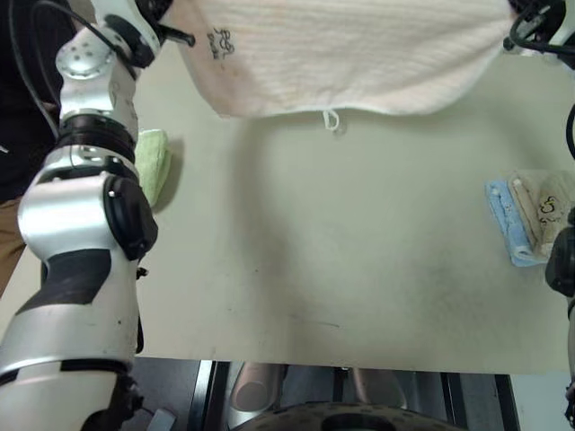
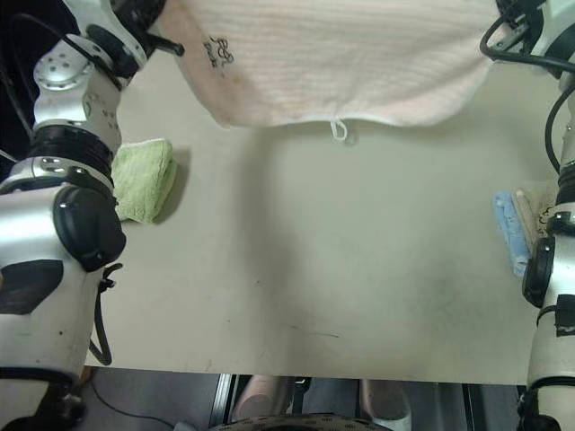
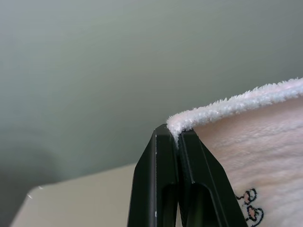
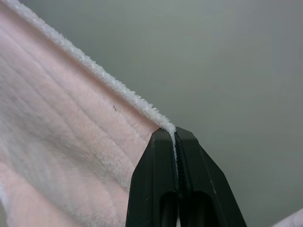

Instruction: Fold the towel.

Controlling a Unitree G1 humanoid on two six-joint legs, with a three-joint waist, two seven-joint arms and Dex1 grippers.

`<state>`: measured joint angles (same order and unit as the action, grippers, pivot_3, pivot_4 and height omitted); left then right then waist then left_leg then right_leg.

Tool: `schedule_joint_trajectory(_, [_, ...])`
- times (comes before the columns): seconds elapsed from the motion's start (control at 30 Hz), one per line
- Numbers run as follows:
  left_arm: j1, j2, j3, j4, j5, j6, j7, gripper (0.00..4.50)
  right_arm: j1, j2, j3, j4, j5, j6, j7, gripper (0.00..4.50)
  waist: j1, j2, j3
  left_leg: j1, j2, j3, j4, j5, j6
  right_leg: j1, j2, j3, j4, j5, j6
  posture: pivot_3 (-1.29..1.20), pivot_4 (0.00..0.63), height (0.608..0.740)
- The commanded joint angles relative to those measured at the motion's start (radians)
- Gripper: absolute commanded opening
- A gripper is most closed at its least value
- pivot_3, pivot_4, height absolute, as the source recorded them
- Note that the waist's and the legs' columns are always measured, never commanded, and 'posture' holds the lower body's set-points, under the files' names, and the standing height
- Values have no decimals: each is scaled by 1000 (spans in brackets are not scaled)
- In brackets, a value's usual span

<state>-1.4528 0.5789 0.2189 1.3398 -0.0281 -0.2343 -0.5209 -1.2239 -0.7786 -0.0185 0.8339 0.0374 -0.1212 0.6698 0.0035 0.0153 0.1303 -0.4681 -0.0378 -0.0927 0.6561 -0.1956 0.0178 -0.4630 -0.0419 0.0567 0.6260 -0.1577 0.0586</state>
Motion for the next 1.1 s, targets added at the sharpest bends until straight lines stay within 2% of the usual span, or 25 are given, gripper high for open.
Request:
schedule_joint_trajectory(0.03, [55, 82, 3, -2, 13, 11, -115, 48, 129, -63, -49, -50, 30, -77, 85, 0, 1, 0, 0, -1, 1, -1, 0, 0, 0, 0, 0, 0, -1, 0, 0, 0, 150, 740])
schedule_joint_trajectory(0.17, [135, 85, 3, -20, -9, 37, -350, 48, 345, -98, -91, -284, 131, 7, 221, 0, 9, 1, 0, -5, 0, 1, 2, 2, -6, -2, 0, -2, -1, -2, 1, 0, 150, 740])
schedule_joint_trajectory(0.23, [162, 82, 11, -31, -24, 52, -419, 48, 434, -113, -112, -392, 171, 64, 258, 0, 11, 2, 1, -10, 0, 1, 7, 2, -6, -4, -1, -2, 0, -2, 2, 0, 150, 740])
schedule_joint_trajectory(0.3, [222, 86, -13, -58, -19, 68, -539, 48, 586, -157, -147, -559, 223, 129, 320, 0, 14, 1, 1, -14, 0, 0, 10, 2, -6, -7, -1, -2, 0, -1, 3, 0, 150, 740])
schedule_joint_trajectory(0.37, [298, 114, -48, -107, -18, 113, -727, 48, 765, -204, -211, -744, 315, 231, 390, 0, 20, 1, 0, -14, -1, 1, 10, 2, -6, -6, -1, -3, 0, -1, 3, 0, 150, 740])
schedule_joint_trajectory(0.43, [352, 142, -73, -160, -24, 170, -836, 48, 893, -234, -255, -853, 357, 295, 421, 0, 18, 0, 0, -10, 1, 0, 10, 0, -7, -3, 0, -2, 0, -2, 3, 0, 150, 740])
schedule_joint_trajectory(0.53, [445, 177, -134, -240, 17, 172, -867, 48, 1053, -290, -277, -926, 339, 356, 458, 0, 17, 0, 0, -8, 0, 1, 12, -2, -7, -1, 0, -2, 1, -1, 3, 0, 150, 740])
schedule_joint_trajectory(0.6, [497, 194, -158, -299, 17, 197, -899, 48, 1108, -301, -291, -955, 342, 378, 463, 0, 14, -1, 0, -4, 0, 1, 12, -3, -5, 3, -1, -1, 1, 1, 2, 0, 150, 740])
schedule_joint_trajectory(0.67, [548, 206, -157, -379, -16, 268, -938, 48, 1149, -290, -313, -995, 366, 403, 459, 0, 11, -1, 0, 1, -1, 1, 12, -3, 4, 8, 0, 0, 1, -2, -6, 0, 150, 740])
schedule_joint_trajectory(0.8, [663, 256, -155, -574, -65, 423, -999, 48, 1243, -278, -350, -1059, 373, 422, 462, 0, 3, -2, 0, 18, -1, 0, 11, -3, 4, 24, 1, 1, 1, -5, -3, 0, 150, 740])
schedule_joint_trajectory(0.97, [776, 336, -169, -784, -103, 573, -1023, 48, 1333, -275, -385, -1095, 367, 407, 475, 0, 1, -3, -1, 17, -1, -1, 11, -3, 4, 23, 1, 1, 2, -6, -4, 0, 150, 740])
schedule_joint_trajectory(1.1, [847, 412, -212, -918, -52, 640, -953, 48, 1401, -293, -392, -1091, 331, 388, 490, 0, 3, -4, -2, 15, -1, -2, 10, -4, 2, 22, 1, 1, 1, -4, -7, 0, 150, 740])
